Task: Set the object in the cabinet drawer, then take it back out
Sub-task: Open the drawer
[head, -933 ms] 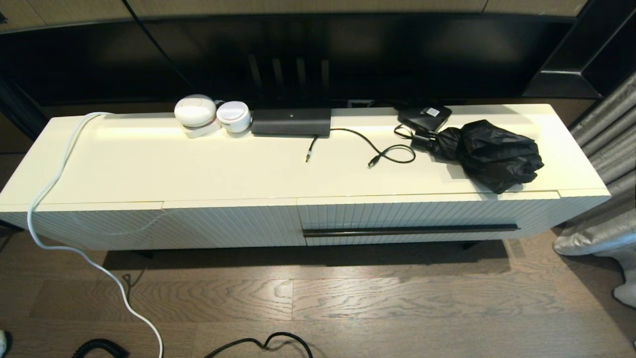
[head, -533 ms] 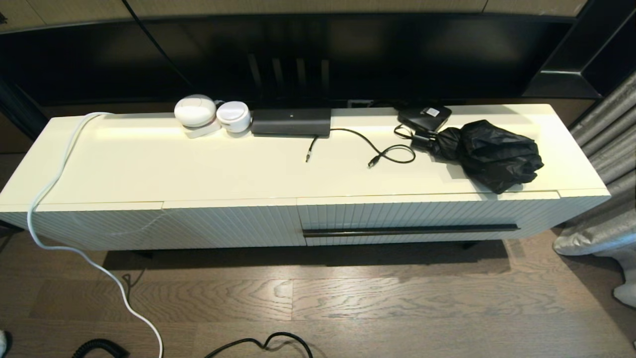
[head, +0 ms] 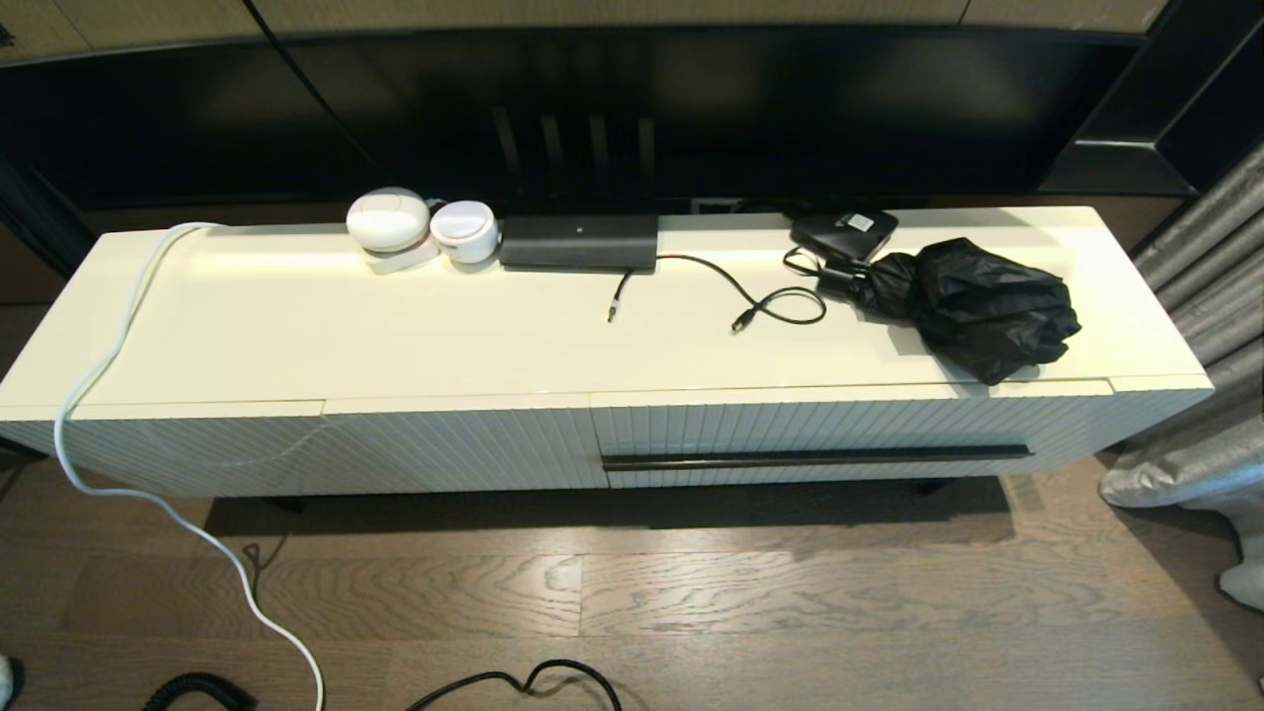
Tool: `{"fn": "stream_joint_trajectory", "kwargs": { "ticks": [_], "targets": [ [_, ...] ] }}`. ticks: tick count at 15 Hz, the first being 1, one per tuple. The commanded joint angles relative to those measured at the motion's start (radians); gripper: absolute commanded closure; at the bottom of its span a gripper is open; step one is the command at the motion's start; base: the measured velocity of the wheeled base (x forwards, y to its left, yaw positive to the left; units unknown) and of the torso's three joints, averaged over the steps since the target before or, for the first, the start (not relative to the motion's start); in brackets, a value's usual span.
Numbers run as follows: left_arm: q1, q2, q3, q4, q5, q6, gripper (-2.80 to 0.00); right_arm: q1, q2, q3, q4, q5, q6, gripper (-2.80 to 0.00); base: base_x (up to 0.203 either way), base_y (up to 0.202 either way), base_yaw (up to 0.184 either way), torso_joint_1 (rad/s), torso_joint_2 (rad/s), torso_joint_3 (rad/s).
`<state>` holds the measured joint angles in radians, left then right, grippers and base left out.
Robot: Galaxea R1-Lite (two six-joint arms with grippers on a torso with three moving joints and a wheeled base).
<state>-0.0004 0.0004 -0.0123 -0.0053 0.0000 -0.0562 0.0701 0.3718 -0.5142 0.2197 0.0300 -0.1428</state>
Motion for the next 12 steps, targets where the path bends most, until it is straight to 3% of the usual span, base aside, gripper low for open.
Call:
{"fn": "stream_joint_trajectory", "kwargs": {
  "ticks": [1, 7, 9, 12],
  "targets": [
    [0.0, 0.001, 0.0, -0.001, -0.001, -0.001, 0.0, 0.061, 0.212, -0.107, 0.012, 0.011, -0.059, 0.0, 0.0, 0.0, 0.0, 0.0, 0.0, 0.0],
    [0.0, 0.001, 0.0, -0.001, -0.001, -0.001, 0.0, 0.229, 0.617, -0.313, 0.049, 0.01, -0.317, 0.0, 0.0, 0.0, 0.0, 0.0, 0.0, 0.0],
    [0.0, 0.001, 0.0, -0.001, 0.0, -0.001, 0.0, 0.287, 0.732, -0.32, 0.051, -0.007, -0.408, 0.0, 0.0, 0.0, 0.0, 0.0, 0.0, 0.0],
    [0.0, 0.001, 0.0, -0.001, 0.0, -0.001, 0.0, 0.308, 0.864, -0.292, 0.038, -0.02, -0.526, 0.0, 0.0, 0.0, 0.0, 0.0, 0.0, 0.0]
  ]
}}
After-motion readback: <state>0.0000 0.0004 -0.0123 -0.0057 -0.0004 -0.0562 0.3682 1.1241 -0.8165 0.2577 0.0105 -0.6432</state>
